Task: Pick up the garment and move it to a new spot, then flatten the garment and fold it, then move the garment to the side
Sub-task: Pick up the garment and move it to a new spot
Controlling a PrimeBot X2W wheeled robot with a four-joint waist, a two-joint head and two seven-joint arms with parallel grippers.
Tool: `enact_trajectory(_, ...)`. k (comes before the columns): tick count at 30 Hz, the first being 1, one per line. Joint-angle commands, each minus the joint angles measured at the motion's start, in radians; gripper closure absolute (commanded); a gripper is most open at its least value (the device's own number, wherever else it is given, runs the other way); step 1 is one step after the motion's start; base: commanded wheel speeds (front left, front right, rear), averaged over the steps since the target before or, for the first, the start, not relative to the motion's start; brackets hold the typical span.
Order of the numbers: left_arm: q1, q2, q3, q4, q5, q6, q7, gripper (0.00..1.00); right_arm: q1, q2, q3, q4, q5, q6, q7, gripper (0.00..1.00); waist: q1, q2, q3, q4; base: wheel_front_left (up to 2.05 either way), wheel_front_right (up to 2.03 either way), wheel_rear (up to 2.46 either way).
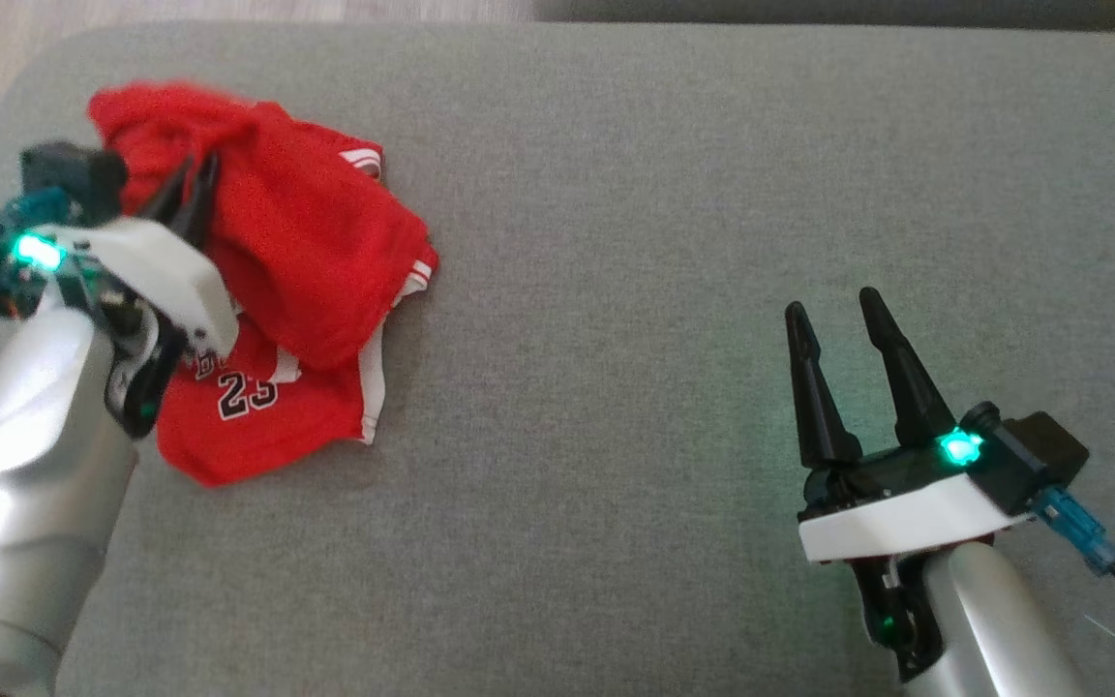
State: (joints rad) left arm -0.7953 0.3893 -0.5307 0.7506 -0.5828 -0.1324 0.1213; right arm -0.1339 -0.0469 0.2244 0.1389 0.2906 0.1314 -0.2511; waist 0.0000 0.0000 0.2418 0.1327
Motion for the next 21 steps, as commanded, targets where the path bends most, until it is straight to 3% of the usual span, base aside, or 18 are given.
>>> enact_trajectory(1,-0.077,0.048,0.041,-0.047,-0.002,0.002,-0.038,1.0,-0.015,-0.003,0.022,-0.028,0.008,-0.001,-0.011,0.0,0.0,0.0,-0.019,0.001,0.0,0.0,0.0)
enact_trajectory(8,-0.108,0.0,0.06,-0.217,-0.017,0.003,-0.151,1.0,0.014,-0.003,0.006,-0.021,0.027,-0.001,-0.011,0.0,0.0,0.0,-0.093,0.0,0.0,0.0,0.0)
enact_trajectory(14,-0.081,-0.041,0.035,-0.412,-0.032,0.029,-0.114,1.0,0.028,-0.003,-0.006,-0.026,0.045,-0.001,-0.011,0.0,0.0,0.0,-0.13,-0.024,0.0,0.0,0.0)
enact_trajectory(21,-0.011,-0.089,-0.027,-0.577,-0.045,0.07,-0.033,1.0,0.032,-0.003,-0.025,-0.048,0.087,-0.001,-0.011,0.0,0.0,0.0,-0.132,-0.1,0.0,0.0,0.0)
